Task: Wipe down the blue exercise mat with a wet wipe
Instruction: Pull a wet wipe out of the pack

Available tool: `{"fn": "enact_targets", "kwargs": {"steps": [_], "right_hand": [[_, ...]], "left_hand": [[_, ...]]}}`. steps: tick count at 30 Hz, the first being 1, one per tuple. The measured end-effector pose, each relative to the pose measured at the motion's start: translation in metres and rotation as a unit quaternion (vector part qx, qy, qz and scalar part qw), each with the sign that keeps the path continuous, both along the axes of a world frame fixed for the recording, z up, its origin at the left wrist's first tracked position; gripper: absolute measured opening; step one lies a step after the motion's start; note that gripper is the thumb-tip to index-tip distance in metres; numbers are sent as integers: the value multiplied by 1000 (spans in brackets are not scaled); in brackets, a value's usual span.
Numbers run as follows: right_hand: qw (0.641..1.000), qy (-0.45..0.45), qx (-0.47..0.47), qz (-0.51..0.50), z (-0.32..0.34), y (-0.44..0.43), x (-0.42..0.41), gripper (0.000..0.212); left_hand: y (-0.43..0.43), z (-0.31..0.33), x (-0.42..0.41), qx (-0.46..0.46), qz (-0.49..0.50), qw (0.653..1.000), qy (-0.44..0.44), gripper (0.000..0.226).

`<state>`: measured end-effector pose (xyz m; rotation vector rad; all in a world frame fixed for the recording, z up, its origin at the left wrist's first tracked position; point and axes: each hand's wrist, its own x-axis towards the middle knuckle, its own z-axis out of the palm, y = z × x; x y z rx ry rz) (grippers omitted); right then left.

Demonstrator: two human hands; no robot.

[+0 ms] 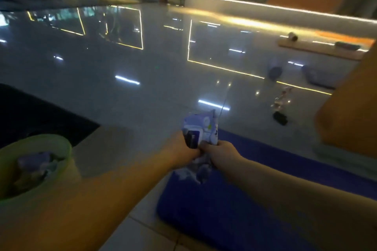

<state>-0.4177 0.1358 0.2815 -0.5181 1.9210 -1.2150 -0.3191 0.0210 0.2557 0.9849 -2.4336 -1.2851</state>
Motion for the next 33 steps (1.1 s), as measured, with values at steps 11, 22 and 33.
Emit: {"fn": "enact_targets", "kwargs": {"steps": [11,22,33], "right_hand": [[1000,0,-6,-10,-17,21,-19,17],[995,-50,-82,17,-28,8,-34,16],[971,-162,-176,-22,-11,15,-72,19]], "left_hand": [[40,-10,-4,38,29,998,41,13],[29,-3,0,32,50,991,117,17],[15,1,16,-361,-7,920,-155,90]]}}
